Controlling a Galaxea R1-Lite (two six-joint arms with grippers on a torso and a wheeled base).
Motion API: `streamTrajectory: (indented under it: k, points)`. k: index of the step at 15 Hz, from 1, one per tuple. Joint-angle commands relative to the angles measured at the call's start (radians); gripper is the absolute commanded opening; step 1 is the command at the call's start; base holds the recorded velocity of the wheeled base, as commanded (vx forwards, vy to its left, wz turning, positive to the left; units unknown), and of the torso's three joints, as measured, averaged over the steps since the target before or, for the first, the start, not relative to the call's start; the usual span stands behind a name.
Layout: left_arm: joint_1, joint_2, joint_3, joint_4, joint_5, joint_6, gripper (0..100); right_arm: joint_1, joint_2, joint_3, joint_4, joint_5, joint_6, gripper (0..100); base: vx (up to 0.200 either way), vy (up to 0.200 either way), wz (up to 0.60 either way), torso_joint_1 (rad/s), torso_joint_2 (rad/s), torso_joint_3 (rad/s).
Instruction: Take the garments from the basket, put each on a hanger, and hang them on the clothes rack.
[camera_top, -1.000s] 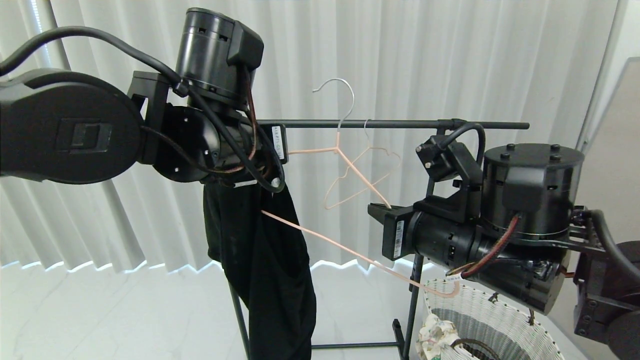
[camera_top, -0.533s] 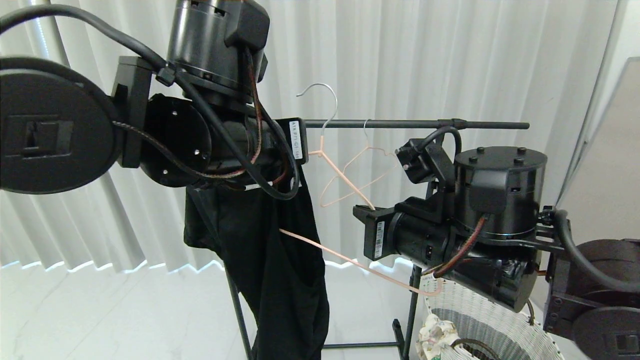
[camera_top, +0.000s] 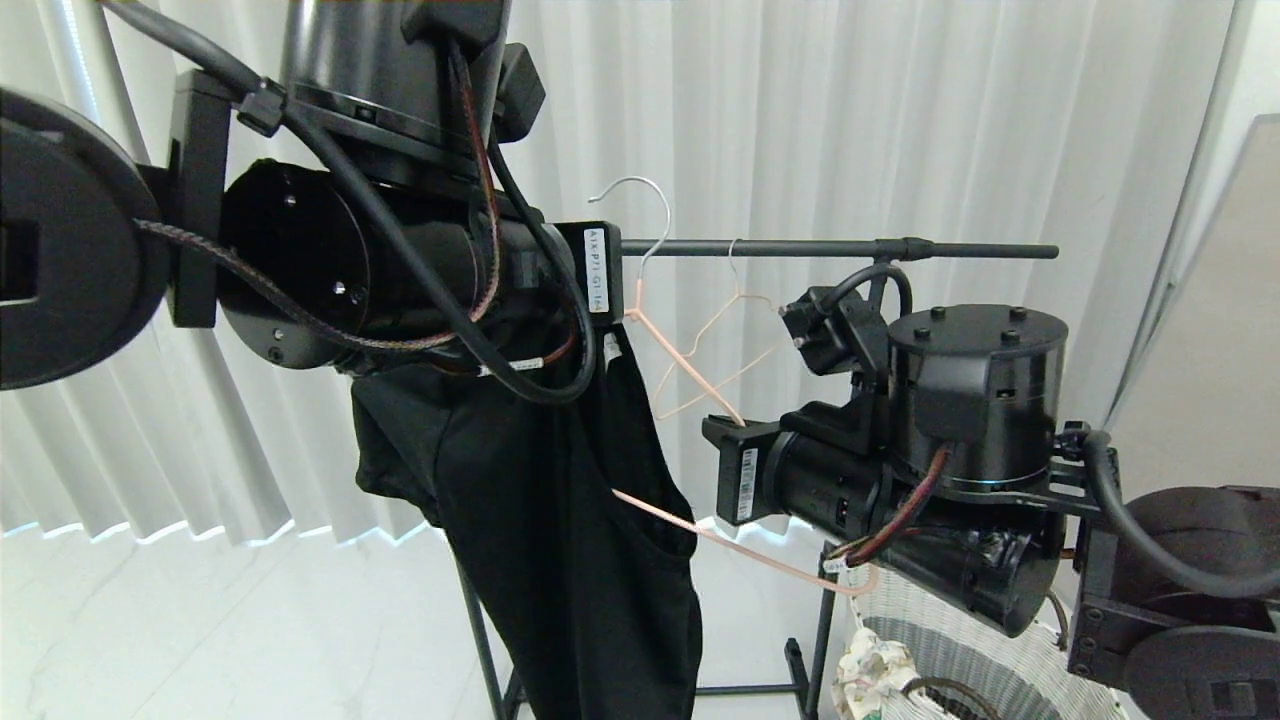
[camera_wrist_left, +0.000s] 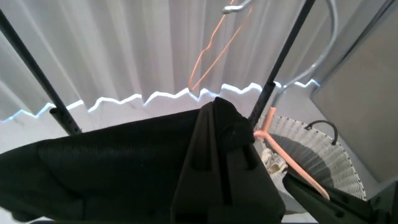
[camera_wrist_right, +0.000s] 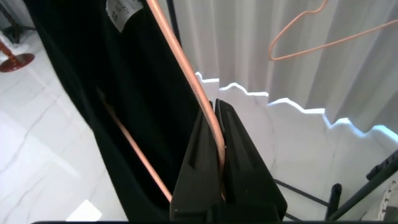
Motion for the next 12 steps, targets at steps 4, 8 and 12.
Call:
streamTrajectory:
  k: [4, 8, 12]
  points:
    - [0.0, -0.002, 0.0, 0.0, 0.006, 0.004, 100, 0.006, -0.004, 0.006, -0.041, -0.051, 0.006, 0, 0.0, 0.0, 0.0, 0.0, 0.0, 0.0]
    - [0.002, -0.015, 0.0, 0.0, 0.042, 0.034, 100, 0.003, -0.01, 0.006, -0.055, -0.098, 0.004, 0, 0.0, 0.0, 0.0, 0.0, 0.0, 0.0]
    - [0.0, -0.063, 0.053, -0.001, 0.039, 0.123, 100, -0.011, -0.013, 0.005, -0.077, -0.114, 0.0, 0, 0.0, 0.0, 0.0, 0.0, 0.0, 0.0]
